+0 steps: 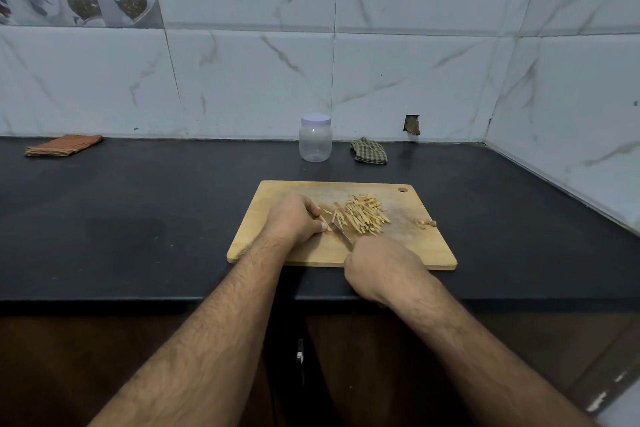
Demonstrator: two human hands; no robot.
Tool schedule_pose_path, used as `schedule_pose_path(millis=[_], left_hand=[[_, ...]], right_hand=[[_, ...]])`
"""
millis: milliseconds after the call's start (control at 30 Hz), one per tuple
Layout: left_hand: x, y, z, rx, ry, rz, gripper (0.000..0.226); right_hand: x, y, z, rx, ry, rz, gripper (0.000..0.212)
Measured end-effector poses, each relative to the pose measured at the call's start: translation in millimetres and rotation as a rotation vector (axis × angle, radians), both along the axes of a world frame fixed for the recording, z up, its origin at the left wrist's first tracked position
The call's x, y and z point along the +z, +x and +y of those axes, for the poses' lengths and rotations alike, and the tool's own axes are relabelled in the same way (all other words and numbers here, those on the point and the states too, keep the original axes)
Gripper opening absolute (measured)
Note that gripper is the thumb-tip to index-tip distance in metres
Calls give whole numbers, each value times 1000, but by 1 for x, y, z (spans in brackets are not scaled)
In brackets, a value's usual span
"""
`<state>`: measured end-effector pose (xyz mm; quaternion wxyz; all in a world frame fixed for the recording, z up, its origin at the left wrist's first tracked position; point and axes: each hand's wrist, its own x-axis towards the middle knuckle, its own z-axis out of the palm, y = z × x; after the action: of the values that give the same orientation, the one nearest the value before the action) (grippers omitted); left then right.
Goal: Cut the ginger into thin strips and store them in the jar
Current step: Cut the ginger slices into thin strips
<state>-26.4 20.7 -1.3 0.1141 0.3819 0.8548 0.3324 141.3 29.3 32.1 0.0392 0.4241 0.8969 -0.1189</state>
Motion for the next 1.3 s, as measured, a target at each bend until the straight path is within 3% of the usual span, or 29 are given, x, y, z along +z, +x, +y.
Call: schedule_pose_path(millis=[1300], left_hand=[[0, 2, -1, 11, 12, -10, 13]], right_hand=[[17, -18, -2, 32, 6, -87, 28]])
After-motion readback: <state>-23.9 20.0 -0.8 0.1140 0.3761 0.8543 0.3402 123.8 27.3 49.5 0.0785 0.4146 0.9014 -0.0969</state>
